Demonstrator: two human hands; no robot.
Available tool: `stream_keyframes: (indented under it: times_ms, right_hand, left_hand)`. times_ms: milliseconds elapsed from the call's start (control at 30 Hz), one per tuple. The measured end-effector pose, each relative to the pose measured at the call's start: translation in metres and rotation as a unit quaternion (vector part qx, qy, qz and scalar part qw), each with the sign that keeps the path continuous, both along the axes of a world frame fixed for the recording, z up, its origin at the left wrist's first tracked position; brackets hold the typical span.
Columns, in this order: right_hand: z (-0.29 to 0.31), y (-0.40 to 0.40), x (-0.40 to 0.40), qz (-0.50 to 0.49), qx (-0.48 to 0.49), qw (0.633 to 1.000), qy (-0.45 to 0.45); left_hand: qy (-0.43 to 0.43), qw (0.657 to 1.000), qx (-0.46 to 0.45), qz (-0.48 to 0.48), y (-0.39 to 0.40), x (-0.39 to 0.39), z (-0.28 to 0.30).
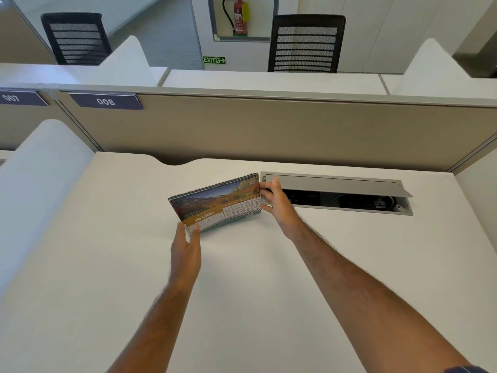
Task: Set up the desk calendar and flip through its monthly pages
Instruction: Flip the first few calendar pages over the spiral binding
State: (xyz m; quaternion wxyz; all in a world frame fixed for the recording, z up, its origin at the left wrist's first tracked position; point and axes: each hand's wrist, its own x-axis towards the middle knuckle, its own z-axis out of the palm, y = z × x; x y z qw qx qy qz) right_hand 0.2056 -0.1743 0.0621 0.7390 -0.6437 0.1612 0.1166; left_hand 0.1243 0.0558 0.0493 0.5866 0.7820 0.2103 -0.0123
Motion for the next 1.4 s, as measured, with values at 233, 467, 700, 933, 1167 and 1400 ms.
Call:
stream_keyframes:
  times_ms: [233, 467, 700, 933, 1167, 1400]
  right_hand:
    - [0.003, 0.001, -0.001, 0.003, -0.007, 1.0, 0.002]
    - [0.004, 0.001, -0.002, 0.005, -0.022, 1.0, -0.006]
    - [0.005, 0.001, -0.005, 0.017, -0.043, 0.999, -0.014]
    - [0.006, -0.002, -0.004, 0.019, -0.05, 0.998, -0.013]
    - [0.01, -0.006, -0.003, 0.018, -0.044, 0.999, -0.002]
    - [0.006, -0.008, -0.005, 0.031, -0.034, 0.999, -0.008]
  left_hand:
    - [0.043, 0.991, 0.007, 0.127, 0.017, 0.003, -0.009]
    - [0.023, 0.991, -0.019, 0.13, 0.024, 0.002, 0.004]
    - [0.026, 0.992, -0.004, 0.121, 0.026, -0.002, 0.005]
    - [0.03, 0.995, -0.08, 0.056, 0.026, -0.003, 0.007]
    - [-0.013, 0.979, -0.202, -0.001, 0.037, 0.003, 0.015]
    - [-0.102, 0.944, -0.314, -0.016, 0.046, 0.024, 0.05]
